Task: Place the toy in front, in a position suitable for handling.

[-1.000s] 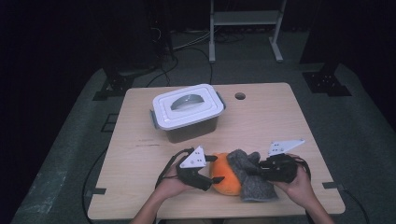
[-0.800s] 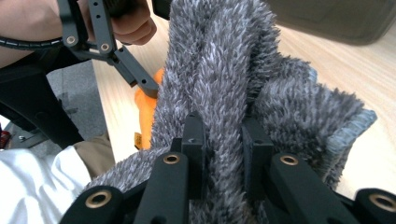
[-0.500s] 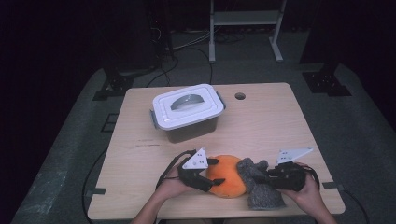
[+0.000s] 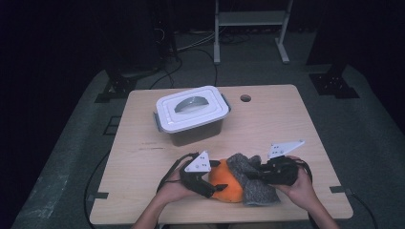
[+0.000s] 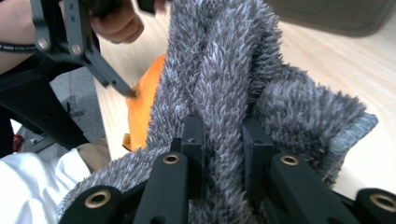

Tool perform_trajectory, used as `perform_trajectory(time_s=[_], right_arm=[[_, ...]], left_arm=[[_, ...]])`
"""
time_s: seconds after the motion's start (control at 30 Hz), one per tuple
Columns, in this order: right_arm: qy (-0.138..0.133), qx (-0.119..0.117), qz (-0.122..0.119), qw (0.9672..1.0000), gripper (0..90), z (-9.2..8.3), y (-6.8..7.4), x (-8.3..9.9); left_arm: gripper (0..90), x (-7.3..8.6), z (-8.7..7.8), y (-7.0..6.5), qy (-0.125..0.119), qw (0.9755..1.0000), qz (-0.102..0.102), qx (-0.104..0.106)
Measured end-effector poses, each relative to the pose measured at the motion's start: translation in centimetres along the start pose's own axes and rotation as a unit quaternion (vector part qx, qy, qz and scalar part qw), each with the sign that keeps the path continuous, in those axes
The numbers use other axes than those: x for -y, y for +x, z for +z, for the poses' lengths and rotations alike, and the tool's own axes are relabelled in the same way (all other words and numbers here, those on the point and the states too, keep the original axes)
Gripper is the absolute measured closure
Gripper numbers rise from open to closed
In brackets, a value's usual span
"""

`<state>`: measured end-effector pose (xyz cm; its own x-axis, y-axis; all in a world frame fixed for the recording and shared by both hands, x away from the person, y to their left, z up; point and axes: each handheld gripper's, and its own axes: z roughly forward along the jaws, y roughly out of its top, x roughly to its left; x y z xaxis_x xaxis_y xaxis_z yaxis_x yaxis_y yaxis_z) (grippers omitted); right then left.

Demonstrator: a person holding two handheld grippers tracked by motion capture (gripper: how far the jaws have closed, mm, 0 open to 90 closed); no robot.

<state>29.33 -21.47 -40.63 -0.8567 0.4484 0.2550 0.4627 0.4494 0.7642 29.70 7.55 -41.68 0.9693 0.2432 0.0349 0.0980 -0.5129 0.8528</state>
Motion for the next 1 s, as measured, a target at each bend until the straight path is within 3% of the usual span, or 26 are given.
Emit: perform_trajectory(time_s=[0.1, 0.2, 0.3, 0.43, 0.53, 0.57, 0.77, 0.83, 0.9, 0.93, 1.0], right_arm=[[0.001, -0.004, -0.004, 1.0000, 74.4, 0.1, 0.5, 0.5], [0.002, -0.009, -0.006, 0.9999, 74.4, -0.3, 1.1, 1.4], [0.006, -0.014, -0.004, 0.9999, 74.3, -0.7, 1.2, 2.0], [-0.009, -0.001, 0.001, 1.0000, 74.4, -1.8, 0.7, 1.5], [-0.019, 0.000, 0.002, 0.9998, 74.4, -1.7, 0.1, 0.5], [-0.007, -0.003, 0.002, 1.0000, 74.4, -0.9, 0.0, 0.2], [0.002, -0.013, 0.000, 0.9999, 74.4, -0.2, 0.4, 1.0], [0.007, -0.012, -0.003, 0.9999, 74.4, -0.4, 0.8, 1.7], [0.009, -0.016, -0.005, 0.9998, 74.4, -0.8, 1.2, 2.5], [0.009, -0.016, -0.005, 0.9998, 74.4, -0.8, 1.2, 2.5], [0.008, -0.020, -0.004, 0.9997, 74.3, -1.0, 1.5, 3.0]], left_arm=[[13.6, -0.2, 0.2, 0.0, 0.000, 0.9999, -0.003, -0.011], [13.8, 0.0, 0.7, 0.1, 0.013, 0.9998, -0.013, 0.002], [14.4, 0.0, 1.0, -0.5, 0.016, 0.9998, 0.000, 0.008], [14.4, 0.1, 1.1, -0.7, 0.024, 0.9996, 0.009, 0.009], [14.3, 0.2, 0.9, -0.4, 0.024, 0.9996, 0.002, 0.013], [13.8, 0.1, 0.6, -0.2, 0.025, 0.9996, -0.001, 0.016], [8.1, 0.1, 0.2, 0.4, 0.023, 0.9993, -0.025, 0.017], [7.1, 0.1, 0.3, 0.5, 0.025, 0.9988, -0.033, 0.027], [7.1, 0.2, 1.0, 0.4, 0.034, 0.9968, -0.051, 0.052], [7.1, 0.2, 1.0, 0.4, 0.034, 0.9968, -0.051, 0.052], [7.2, 0.3, 1.6, 0.5, 0.043, 0.9939, -0.068, 0.076]])
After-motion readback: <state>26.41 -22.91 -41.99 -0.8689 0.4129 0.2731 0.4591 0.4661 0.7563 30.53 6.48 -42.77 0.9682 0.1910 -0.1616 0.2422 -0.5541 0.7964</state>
